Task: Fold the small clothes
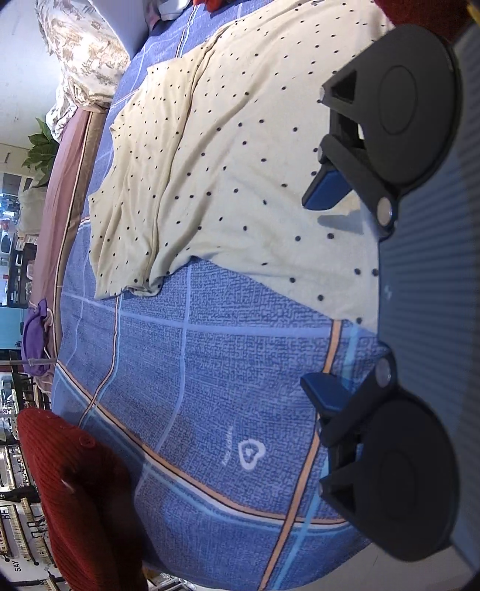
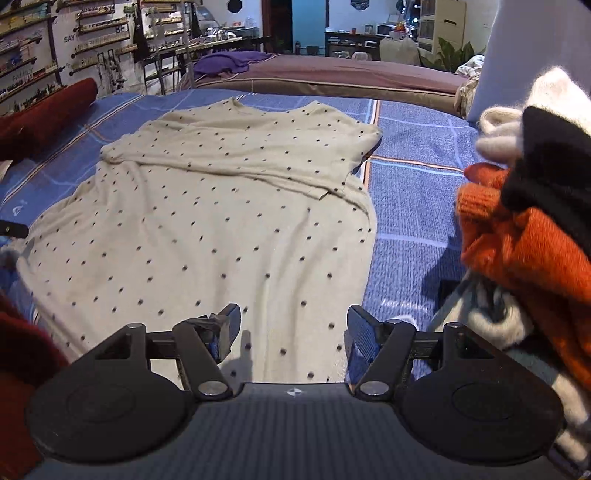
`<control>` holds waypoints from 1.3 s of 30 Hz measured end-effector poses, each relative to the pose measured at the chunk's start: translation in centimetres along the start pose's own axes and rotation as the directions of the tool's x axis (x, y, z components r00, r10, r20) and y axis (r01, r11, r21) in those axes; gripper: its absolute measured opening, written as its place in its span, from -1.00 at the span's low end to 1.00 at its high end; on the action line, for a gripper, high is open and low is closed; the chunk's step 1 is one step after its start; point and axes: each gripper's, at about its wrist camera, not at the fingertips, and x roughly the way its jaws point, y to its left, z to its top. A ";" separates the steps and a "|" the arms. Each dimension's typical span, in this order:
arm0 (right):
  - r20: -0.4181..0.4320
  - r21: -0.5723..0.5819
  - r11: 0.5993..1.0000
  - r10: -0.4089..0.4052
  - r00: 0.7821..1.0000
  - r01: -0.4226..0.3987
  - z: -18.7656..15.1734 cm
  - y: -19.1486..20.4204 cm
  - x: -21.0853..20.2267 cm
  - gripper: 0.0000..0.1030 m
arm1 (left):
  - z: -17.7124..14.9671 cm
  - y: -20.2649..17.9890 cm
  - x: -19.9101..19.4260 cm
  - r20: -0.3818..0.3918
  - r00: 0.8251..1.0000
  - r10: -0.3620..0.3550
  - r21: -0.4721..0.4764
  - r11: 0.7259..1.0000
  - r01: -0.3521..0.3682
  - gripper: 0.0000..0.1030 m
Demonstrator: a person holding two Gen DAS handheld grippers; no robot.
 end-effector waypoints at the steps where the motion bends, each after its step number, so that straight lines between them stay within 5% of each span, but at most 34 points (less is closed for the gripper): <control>1: -0.013 -0.007 1.000 0.001 1.000 -0.001 -0.5 0.2 -0.2 0.94 | -0.5 -0.1 -0.1 0.008 1.000 -0.008 -0.007 1.000 0.008 0.80; 5: -0.058 0.004 1.000 -0.005 0.998 0.005 -2.2 0.2 -1.1 0.89 | -2.0 0.2 -1.0 0.100 0.995 -0.020 -0.042 0.999 0.025 0.71; 11: -0.103 0.070 0.998 0.006 0.995 0.001 -4.1 -0.4 -1.8 0.88 | -2.2 0.4 -0.7 0.059 0.998 -0.032 -0.050 0.998 0.035 0.68; 17: -0.130 0.115 0.993 0.032 0.991 -0.017 -4.7 -0.8 -1.7 0.86 | -2.8 -0.7 -0.4 -0.025 0.999 -0.046 -0.006 0.999 0.046 0.21; 22: -0.168 0.146 0.988 0.077 0.983 -0.052 -5.0 -1.0 -1.3 0.85 | -3.1 -1.2 -0.6 -0.033 0.996 -0.077 -0.018 0.997 0.077 -0.52; 27: -0.196 0.164 0.983 0.113 0.974 -0.081 -5.4 -1.1 -1.5 0.82 | -2.9 -1.8 -0.3 -0.049 0.996 -0.076 0.008 0.997 0.077 -0.67; 32: -0.195 0.218 0.972 0.125 0.973 -0.081 -5.7 -1.8 -1.6 0.55 | -2.5 -1.9 -0.2 -0.069 0.994 -0.082 0.021 0.996 0.083 -0.73; 34: -0.203 0.232 0.969 0.130 0.971 -0.082 -5.8 -2.0 -1.5 0.11 | -2.4 -2.1 -0.1 -0.075 0.994 -0.080 0.028 0.996 0.082 -0.75; 38: -0.216 0.230 0.967 0.158 0.964 -0.107 -5.7 -1.9 -1.3 -0.30 | -2.3 -1.8 0.0 -0.082 0.993 -0.089 0.006 0.996 0.090 -0.76; 39: -0.215 0.239 0.964 0.165 0.962 -0.112 -5.6 -2.0 -1.3 -0.53 | -2.2 -1.6 0.0 -0.082 0.992 -0.100 -0.013 0.995 0.099 -0.77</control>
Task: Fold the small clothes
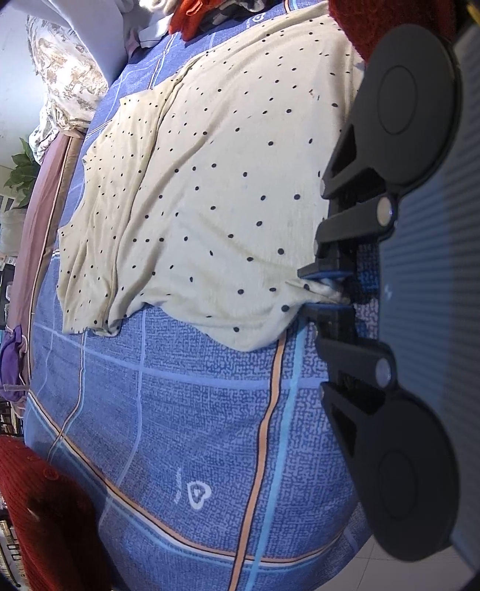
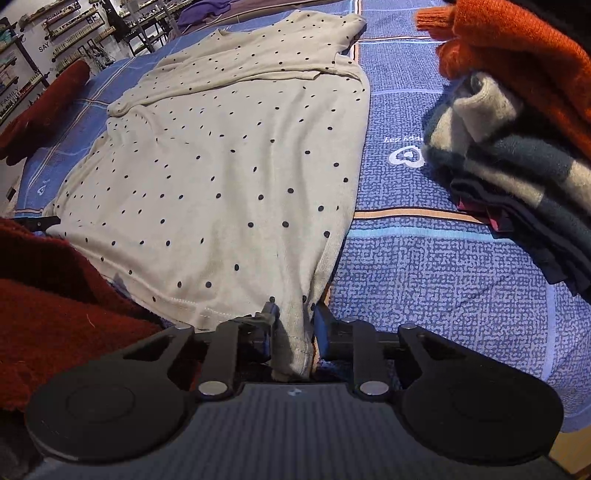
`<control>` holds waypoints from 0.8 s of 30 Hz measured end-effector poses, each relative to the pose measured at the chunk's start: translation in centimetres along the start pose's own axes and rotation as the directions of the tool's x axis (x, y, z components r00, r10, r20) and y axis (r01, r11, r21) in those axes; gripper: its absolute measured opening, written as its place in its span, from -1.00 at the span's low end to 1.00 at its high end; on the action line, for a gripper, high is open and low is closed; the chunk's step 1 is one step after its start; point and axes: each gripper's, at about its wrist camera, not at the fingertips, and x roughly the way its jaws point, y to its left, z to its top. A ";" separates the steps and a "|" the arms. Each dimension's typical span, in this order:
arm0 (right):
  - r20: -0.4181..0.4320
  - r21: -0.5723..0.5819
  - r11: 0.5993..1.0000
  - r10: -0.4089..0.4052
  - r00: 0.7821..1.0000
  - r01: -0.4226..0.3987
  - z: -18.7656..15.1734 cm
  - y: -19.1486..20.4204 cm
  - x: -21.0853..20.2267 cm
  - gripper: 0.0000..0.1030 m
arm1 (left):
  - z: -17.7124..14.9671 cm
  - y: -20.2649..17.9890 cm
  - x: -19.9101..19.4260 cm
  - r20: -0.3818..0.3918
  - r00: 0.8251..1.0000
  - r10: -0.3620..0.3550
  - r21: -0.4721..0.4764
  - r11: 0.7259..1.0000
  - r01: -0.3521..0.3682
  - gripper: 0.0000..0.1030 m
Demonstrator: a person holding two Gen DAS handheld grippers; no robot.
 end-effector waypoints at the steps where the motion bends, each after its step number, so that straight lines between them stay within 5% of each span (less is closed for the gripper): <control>1: -0.003 0.011 1.000 0.014 1.000 -0.014 0.1 -0.1 0.0 -0.75 | 0.1 0.3 0.0 -0.002 1.000 -0.014 -0.021 1.000 0.014 -0.78; 8: 0.045 0.128 0.980 0.146 0.988 -0.151 2.4 -1.1 -0.9 -0.85 | 2.9 2.6 -0.8 0.028 0.995 -0.097 -0.126 0.987 0.100 -0.81; 14: 0.192 0.150 0.956 0.222 0.956 -0.252 10.2 -1.9 -1.7 -0.85 | 10.0 3.2 -0.5 0.143 0.987 -0.074 -0.091 0.992 0.088 -0.81; 24: 0.389 0.183 0.955 0.146 0.909 -0.232 23.7 -2.7 0.0 -0.85 | 24.2 2.6 5.8 0.188 0.980 -0.060 -0.049 0.996 0.071 -0.80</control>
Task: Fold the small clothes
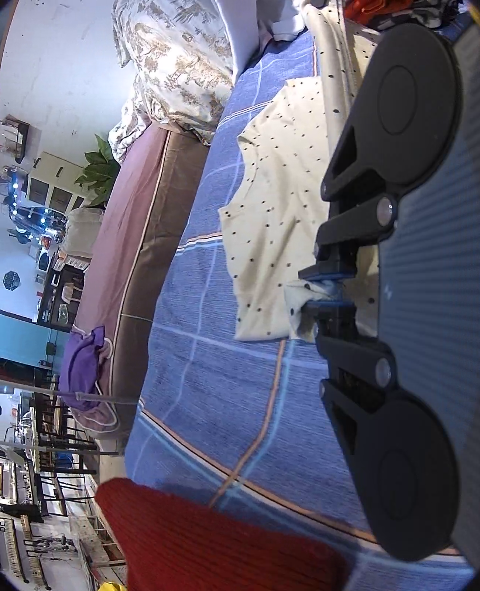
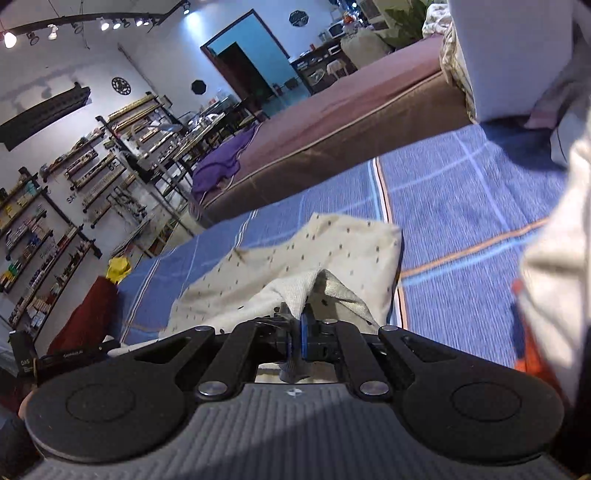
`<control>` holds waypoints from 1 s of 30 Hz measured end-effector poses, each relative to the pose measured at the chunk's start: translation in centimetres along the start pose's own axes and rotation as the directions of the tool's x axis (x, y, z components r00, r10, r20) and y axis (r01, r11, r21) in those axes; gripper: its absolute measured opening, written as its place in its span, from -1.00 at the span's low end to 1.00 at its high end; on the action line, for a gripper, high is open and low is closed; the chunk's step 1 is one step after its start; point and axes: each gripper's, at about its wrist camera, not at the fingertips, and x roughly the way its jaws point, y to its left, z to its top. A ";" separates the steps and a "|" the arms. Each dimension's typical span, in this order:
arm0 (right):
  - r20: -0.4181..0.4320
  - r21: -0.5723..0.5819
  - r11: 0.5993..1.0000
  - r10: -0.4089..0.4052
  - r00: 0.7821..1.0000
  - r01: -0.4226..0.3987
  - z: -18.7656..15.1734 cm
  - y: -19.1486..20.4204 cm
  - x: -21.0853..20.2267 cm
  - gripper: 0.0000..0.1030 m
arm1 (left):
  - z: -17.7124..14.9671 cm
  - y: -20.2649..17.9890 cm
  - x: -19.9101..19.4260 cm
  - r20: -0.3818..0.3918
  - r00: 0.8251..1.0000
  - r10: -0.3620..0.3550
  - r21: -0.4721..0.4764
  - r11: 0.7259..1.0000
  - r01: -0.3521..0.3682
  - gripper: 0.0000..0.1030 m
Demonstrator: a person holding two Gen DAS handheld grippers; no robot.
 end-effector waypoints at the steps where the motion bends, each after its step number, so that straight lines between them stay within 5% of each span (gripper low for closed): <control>1: 0.014 0.014 1.000 -0.009 1.000 0.009 0.8 0.0 1.0 -0.85 | 1.1 -0.1 1.3 -0.005 1.000 0.007 0.001 1.000 -0.007 -0.80; 7: 0.041 0.130 0.986 -0.107 0.993 0.101 3.7 -1.3 8.2 -0.85 | 5.7 -0.7 9.9 -0.057 0.996 0.071 -0.004 0.997 -0.071 -0.81; 15: 0.030 0.211 0.958 -0.205 0.978 0.194 4.4 -3.5 14.0 -0.85 | 6.7 -0.8 16.5 -0.095 0.988 0.124 -0.040 0.991 -0.128 -0.71; 18: 0.035 0.224 0.949 -0.236 0.971 0.223 4.4 -4.3 14.9 -0.81 | 6.5 -0.4 17.6 -0.109 0.983 0.146 -0.041 0.988 -0.152 -0.36; 20: 0.069 0.222 0.948 -0.249 0.966 0.229 4.3 -4.6 14.9 -0.54 | 6.6 -0.4 17.5 -0.097 0.977 0.190 -0.036 0.980 -0.194 -0.03; 22: 0.123 0.278 0.931 -0.280 0.952 0.237 4.1 -5.1 14.3 0.19 | 6.9 -0.3 16.6 -0.057 0.962 0.266 -0.037 0.963 -0.269 0.85; 23: 0.156 0.294 0.922 -0.308 0.939 0.253 4.0 -5.2 13.7 0.41 | 7.0 -0.4 15.8 -0.026 0.949 0.315 -0.031 0.948 -0.315 1.00; 26: 0.234 0.168 0.921 -0.382 0.894 0.350 3.5 -3.1 12.0 0.48 | 7.1 -1.3 13.5 0.053 0.917 0.395 0.031 0.917 -0.397 1.00; 30: 0.260 -0.184 0.936 -0.248 0.933 0.300 1.3 1.2 10.9 0.26 | 5.2 -5.7 11.3 0.087 0.949 0.303 0.252 0.915 -0.315 1.00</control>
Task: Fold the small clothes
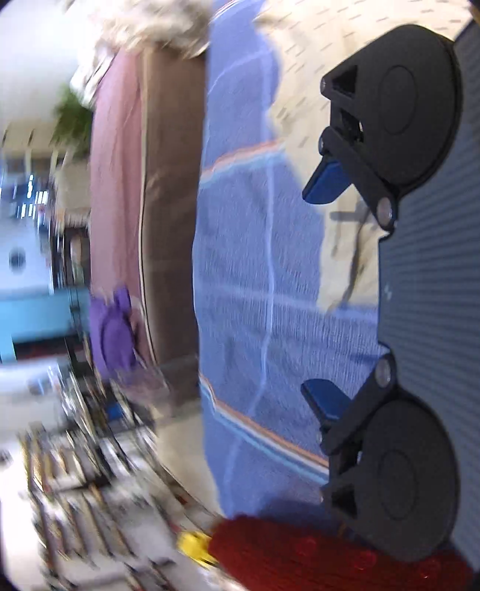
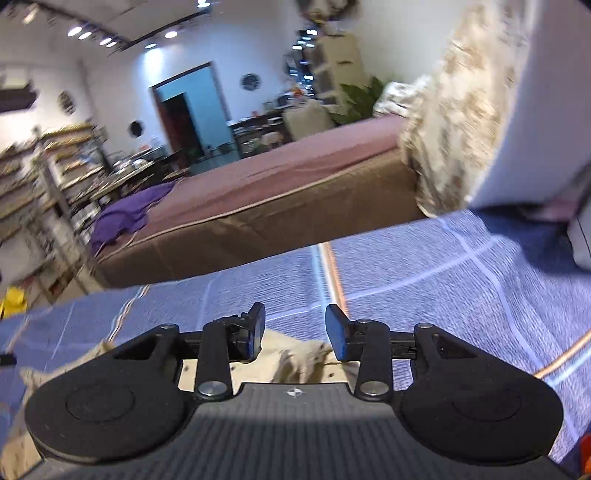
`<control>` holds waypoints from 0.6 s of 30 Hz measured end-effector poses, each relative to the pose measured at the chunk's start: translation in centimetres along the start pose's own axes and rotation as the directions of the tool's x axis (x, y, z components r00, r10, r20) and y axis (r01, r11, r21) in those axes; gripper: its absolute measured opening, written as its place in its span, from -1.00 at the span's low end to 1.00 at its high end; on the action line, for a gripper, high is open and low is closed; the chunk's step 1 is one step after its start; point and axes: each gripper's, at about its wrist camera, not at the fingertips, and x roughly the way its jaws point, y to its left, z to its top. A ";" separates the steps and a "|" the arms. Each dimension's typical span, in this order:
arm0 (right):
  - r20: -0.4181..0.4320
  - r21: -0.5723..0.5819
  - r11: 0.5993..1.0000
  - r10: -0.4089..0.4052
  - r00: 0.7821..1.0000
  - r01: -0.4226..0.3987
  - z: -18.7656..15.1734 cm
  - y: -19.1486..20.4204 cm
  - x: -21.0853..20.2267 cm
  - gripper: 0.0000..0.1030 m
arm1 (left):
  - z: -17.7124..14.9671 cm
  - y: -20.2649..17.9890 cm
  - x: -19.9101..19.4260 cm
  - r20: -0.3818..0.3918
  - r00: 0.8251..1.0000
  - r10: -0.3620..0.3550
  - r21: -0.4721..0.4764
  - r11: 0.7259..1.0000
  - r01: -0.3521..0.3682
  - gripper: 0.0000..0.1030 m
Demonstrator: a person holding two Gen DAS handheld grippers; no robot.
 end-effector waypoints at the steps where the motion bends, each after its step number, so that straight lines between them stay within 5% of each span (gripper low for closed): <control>1: -0.011 -0.076 0.996 0.041 0.999 -0.042 -0.6 1.1 -0.5 0.26 | -0.5 -1.6 -0.7 -0.004 1.000 -0.007 0.058 0.998 0.007 1.00; 6: -0.191 -0.244 0.944 0.176 0.966 -0.220 -3.8 5.5 -0.2 0.03 | -3.5 -8.5 -0.7 -0.090 0.992 -0.089 0.180 0.978 0.104 0.96; 12: -0.254 -0.350 0.923 0.067 0.965 -0.157 -5.8 7.7 1.5 0.02 | -5.7 -11.9 1.3 -0.125 0.991 -0.040 0.206 0.976 0.065 0.96; 18: -0.236 -0.405 0.905 0.038 0.971 -0.134 -5.7 8.6 4.3 0.05 | -4.3 -11.7 3.0 -0.112 0.992 -0.050 0.156 0.986 0.067 1.00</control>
